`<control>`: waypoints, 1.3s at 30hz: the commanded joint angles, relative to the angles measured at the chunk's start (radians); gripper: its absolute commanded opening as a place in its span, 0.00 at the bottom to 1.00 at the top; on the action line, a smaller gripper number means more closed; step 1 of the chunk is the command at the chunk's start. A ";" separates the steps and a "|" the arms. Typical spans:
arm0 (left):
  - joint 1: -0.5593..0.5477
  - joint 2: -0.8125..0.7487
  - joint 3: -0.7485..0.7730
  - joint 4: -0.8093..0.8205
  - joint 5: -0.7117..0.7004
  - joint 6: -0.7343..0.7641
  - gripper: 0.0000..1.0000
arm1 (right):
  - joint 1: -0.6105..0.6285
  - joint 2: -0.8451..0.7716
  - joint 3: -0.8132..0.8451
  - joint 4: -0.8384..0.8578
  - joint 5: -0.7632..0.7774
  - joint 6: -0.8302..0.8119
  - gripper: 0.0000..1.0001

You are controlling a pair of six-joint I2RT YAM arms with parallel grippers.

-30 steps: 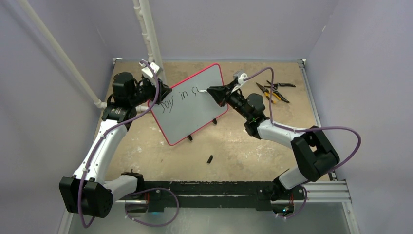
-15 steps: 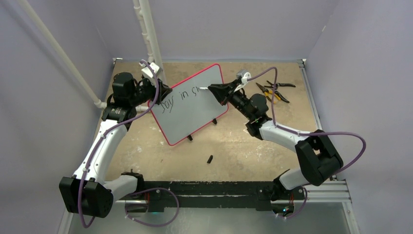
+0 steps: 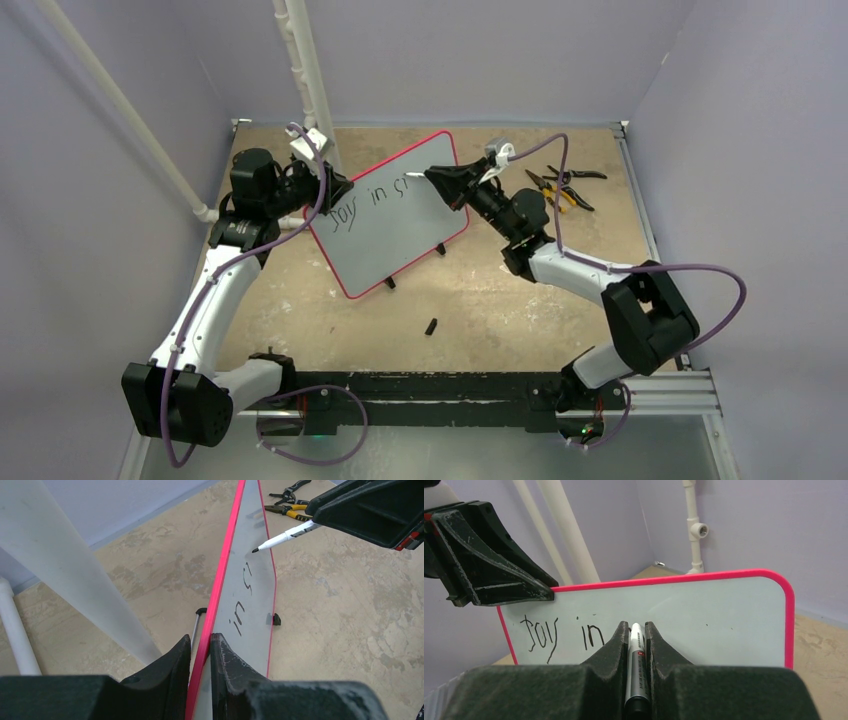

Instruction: Write a sentence on the whiteboard

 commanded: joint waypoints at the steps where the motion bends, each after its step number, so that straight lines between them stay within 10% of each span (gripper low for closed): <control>1: 0.013 -0.006 -0.009 0.020 0.010 -0.004 0.18 | -0.003 0.016 0.055 0.060 0.002 0.018 0.00; 39: 0.020 -0.006 -0.012 0.026 0.014 -0.009 0.18 | -0.003 -0.012 -0.020 0.049 0.024 0.003 0.00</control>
